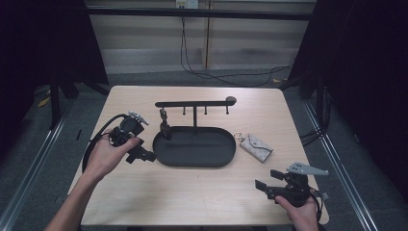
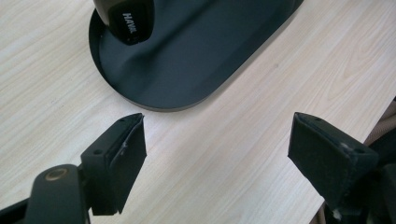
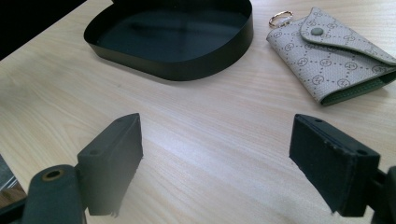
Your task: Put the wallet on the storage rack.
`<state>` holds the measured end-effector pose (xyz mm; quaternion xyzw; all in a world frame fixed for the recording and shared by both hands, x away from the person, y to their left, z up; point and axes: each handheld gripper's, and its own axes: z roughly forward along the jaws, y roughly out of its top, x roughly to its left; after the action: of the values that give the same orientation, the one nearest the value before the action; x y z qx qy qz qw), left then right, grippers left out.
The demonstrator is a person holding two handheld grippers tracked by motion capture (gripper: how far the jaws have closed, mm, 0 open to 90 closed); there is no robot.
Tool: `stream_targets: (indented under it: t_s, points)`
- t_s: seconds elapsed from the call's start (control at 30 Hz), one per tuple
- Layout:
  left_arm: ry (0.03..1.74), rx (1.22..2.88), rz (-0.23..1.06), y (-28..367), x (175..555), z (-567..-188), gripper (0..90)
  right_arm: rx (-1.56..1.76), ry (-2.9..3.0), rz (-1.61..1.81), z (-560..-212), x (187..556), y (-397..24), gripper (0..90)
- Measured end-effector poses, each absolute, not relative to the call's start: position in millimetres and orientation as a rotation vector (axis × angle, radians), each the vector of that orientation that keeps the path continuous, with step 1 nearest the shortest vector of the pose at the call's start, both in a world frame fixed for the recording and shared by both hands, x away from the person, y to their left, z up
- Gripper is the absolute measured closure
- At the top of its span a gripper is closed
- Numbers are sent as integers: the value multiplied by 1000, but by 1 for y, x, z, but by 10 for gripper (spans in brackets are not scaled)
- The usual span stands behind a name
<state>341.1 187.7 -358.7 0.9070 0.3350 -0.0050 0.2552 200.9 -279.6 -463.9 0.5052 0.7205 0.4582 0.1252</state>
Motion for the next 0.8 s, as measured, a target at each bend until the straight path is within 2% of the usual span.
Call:
stream_targets:
  t_s: [0.17,0.57,0.8]
  points:
    - [859,2393,-46,202,328,-369,185,1473,2097,1331,-464,201,-280,167]
    - [930,2235,5,229,299,-402,189,1481,2089,1346,-464,201,-281,171]
    - [917,2230,-41,232,284,-424,193,1494,2103,1365,-463,202,-282,199]
